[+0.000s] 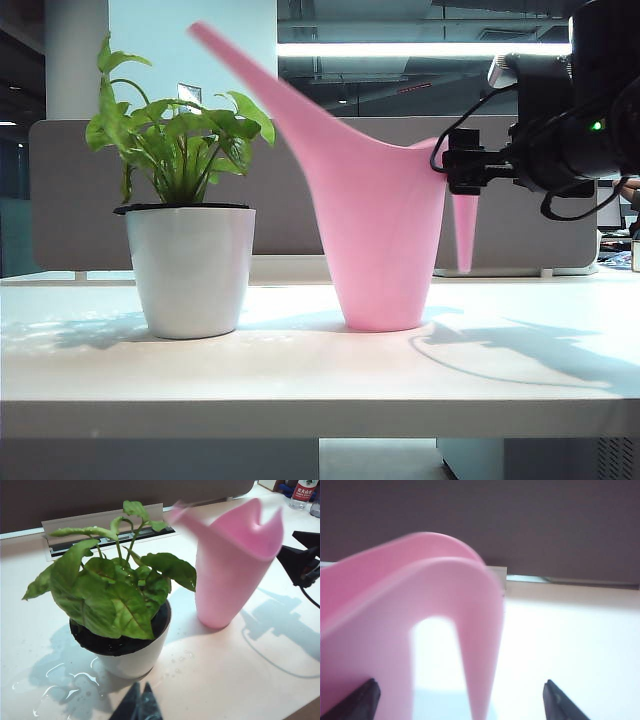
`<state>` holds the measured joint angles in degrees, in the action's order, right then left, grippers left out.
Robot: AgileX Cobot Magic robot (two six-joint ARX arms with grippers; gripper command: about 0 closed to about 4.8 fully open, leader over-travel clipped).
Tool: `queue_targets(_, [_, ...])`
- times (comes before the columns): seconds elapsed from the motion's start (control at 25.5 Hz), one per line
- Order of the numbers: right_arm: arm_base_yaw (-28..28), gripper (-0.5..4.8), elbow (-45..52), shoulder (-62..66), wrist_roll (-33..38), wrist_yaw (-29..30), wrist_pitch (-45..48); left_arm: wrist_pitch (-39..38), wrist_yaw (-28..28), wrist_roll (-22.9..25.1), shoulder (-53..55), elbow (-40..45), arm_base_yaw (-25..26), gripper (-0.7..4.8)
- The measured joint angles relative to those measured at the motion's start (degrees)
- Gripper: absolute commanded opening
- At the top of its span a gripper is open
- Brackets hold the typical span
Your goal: Pick up the watering can from the table, water the potted plant, and put the can back.
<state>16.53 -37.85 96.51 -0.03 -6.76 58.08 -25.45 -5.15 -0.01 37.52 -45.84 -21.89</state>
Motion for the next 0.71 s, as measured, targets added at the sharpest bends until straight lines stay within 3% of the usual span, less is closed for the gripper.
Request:
queue_targets(0.39, [0.0, 4.79, 11.2, -16.3, 0.0, -0.9, -8.7, 0.0, 0.0, 0.0, 0.0, 0.0, 0.0, 0.03])
queue_targets(0.43, [0.0, 4.41, 12.1, -17.9, 0.0, -0.9, -10.0, 0.0, 0.0, 0.0, 0.0, 0.0, 0.0, 0.03])
queue_targets(0.47, [0.0, 3.55, 13.1, -19.8, 0.0, -0.9, -11.4, 0.0, 0.0, 0.0, 0.0, 0.0, 0.0, 0.03])
queue_targets(0.59, [0.9, 0.25, 17.2, -29.0, 0.1, -1.0, -16.6, 0.0, 0.0, 0.0, -0.2, 0.0, 0.1, 0.03])
queue_targets(0.63, [1.5, -0.09, 18.5, -32.5, 0.1, -1.0, -17.6, 0.0, 0.0, 0.0, -0.8, 0.1, 0.4, 0.03])
queue_targets(0.71, [2.7, -0.01, 21.9, -42.1, 0.2, -0.5, -19.1, 0.0, -0.7, 0.0, -3.4, 0.5, 1.8, 0.03])
